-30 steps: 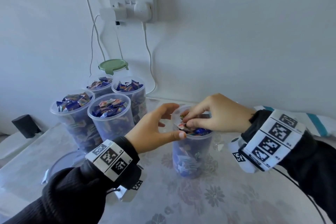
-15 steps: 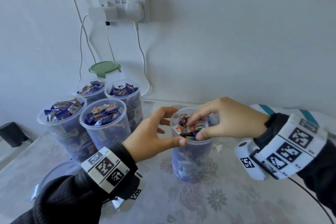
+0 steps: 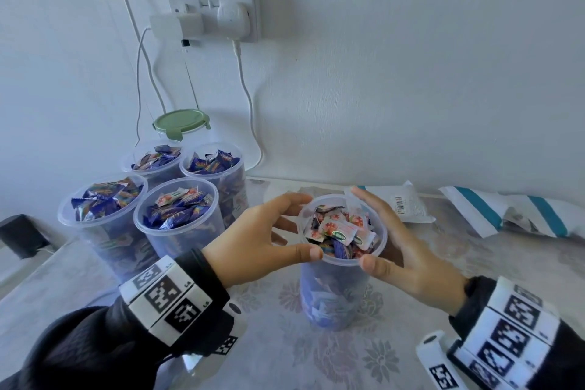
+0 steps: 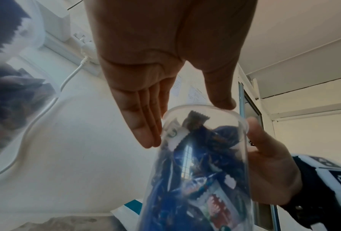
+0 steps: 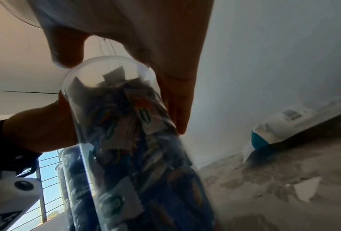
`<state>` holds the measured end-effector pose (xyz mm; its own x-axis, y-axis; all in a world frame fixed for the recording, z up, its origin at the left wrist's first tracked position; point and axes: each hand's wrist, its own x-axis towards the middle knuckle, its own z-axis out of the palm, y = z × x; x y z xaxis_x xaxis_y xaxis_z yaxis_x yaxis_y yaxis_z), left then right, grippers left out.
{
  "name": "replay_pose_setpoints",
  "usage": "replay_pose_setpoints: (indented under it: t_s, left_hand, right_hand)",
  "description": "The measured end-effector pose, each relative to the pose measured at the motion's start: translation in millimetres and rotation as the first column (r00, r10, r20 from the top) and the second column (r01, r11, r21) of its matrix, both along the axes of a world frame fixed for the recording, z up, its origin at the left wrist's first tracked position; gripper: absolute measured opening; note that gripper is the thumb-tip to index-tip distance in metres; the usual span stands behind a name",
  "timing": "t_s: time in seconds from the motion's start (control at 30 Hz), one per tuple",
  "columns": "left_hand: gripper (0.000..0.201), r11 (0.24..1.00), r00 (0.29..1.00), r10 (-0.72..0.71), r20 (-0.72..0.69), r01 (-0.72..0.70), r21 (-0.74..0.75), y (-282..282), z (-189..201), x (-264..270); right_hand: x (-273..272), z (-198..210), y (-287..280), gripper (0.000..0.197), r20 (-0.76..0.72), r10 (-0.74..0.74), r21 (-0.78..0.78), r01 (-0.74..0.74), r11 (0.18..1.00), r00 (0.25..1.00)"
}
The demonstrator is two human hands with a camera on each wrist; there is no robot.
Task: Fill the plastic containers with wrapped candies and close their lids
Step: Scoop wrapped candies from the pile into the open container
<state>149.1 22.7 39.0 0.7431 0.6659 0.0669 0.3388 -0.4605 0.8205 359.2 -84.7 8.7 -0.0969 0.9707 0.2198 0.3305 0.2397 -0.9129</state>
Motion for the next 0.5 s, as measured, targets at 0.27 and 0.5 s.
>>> replay_pose_setpoints:
  t_s: [0.27,0.5]
  left_hand:
    - [0.088,0.997,0.997,-0.001,-0.083,-0.005,-0.077,13.1,32.3,4.1]
    - [0.082,0.997,0.991,0.023,-0.132,-0.013,0.077,58.5,100.1,-2.1]
  right_hand:
    - [-0.8,6.8,19.9,0.087,-0.129,-0.077,0.017,0.080,0.997,0.989]
    - [-11.3,60.9,74.2,0.087,-0.087,-0.109,0.174,0.123,0.977,0.990]
